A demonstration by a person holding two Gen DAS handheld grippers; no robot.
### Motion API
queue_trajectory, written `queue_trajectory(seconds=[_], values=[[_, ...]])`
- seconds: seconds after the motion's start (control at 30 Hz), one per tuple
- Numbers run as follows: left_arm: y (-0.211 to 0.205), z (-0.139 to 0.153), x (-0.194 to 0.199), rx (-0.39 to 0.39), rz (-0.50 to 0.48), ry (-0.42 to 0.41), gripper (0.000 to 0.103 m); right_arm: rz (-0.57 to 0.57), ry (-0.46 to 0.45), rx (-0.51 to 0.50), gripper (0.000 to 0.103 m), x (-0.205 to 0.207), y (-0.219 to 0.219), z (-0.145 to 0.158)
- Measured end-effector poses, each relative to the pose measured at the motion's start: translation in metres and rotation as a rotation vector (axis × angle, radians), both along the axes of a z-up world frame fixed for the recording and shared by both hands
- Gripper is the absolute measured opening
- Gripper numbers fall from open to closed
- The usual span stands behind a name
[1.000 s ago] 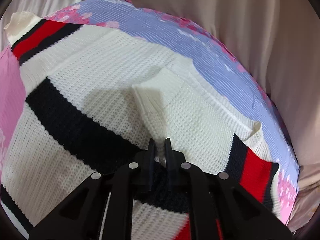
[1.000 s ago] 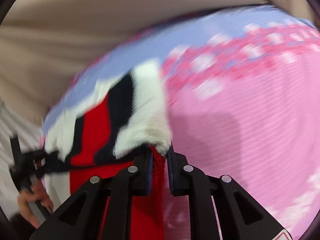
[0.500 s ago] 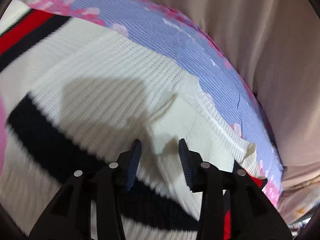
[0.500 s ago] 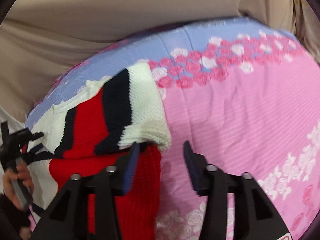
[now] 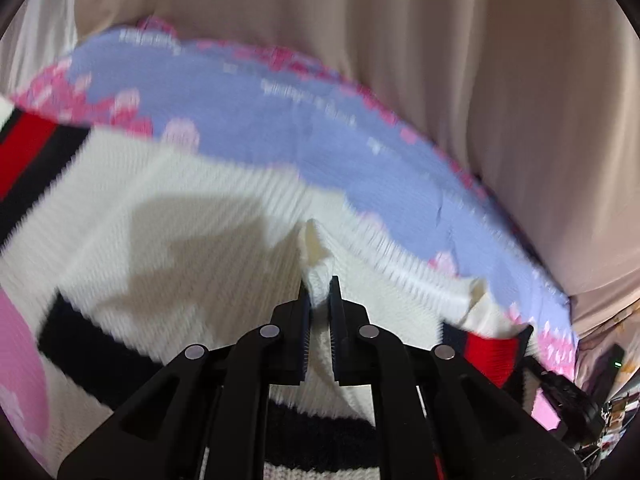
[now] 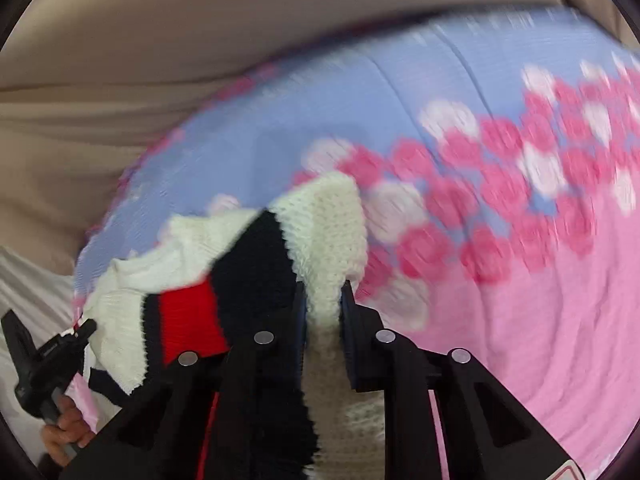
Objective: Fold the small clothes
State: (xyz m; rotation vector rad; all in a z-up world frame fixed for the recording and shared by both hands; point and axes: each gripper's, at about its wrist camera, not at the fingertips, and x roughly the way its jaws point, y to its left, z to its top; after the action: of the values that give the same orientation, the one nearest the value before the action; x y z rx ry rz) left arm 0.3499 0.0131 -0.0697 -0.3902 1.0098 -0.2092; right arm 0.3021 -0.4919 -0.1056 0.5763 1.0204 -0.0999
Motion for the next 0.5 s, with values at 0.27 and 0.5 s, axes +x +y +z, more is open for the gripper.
queue_trajectory(seconds=[0.27,0.5], values=[[-0.001,-0.033,0.030,0.091,0.010,0.128,0.012,-0.046,0.023,-0.106,0.012,0.033,-0.006,-0.006],[0.085,-0.002,-0.078,0.025,0.108,0.042,0.066,-0.101,-0.008,0.012,0.068,-0.089,0.013,0.016]])
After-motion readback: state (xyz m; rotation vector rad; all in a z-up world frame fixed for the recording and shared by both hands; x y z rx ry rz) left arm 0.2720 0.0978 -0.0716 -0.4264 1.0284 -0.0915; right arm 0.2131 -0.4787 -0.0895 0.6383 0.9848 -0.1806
